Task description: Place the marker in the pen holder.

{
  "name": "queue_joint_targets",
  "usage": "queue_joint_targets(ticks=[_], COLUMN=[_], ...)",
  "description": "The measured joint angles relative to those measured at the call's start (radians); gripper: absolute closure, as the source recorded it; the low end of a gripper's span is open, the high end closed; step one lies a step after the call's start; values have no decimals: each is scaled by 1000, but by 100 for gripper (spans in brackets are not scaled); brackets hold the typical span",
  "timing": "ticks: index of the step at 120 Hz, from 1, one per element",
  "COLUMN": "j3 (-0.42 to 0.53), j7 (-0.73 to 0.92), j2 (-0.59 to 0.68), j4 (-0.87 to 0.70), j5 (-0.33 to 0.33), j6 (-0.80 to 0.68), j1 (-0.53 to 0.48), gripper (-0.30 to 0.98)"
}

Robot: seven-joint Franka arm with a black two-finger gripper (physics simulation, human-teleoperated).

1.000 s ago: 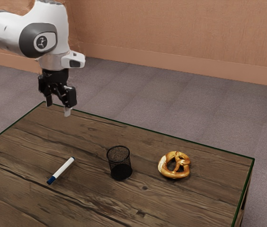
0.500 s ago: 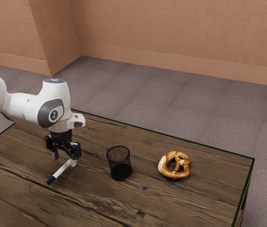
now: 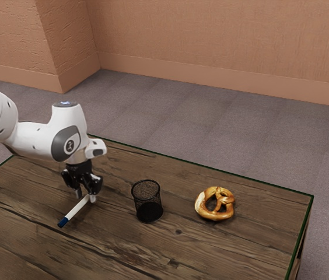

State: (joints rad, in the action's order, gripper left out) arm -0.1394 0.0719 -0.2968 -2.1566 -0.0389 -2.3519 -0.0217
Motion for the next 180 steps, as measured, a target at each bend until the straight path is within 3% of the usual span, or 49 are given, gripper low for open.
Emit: queue_joint_targets(ticks=[16, 38, 62, 106, 120, 153, 180], j3=[0, 0, 0, 3, 54, 116, 139], j7=[0, -4, -15, -29, -30, -12, 26], j2=[-1, -3, 5, 302, 342, 280, 241], j4=[-1, -2, -1, 1, 30, 74, 90], j5=[-6, -4, 5, 24, 19, -110, -141], j6=[-6, -10, -12, 120, 159, -52, -164], j1=[-3, -3, -2, 52, 32, 164, 202], gripper=[57, 69, 73, 75, 76, 79, 79])
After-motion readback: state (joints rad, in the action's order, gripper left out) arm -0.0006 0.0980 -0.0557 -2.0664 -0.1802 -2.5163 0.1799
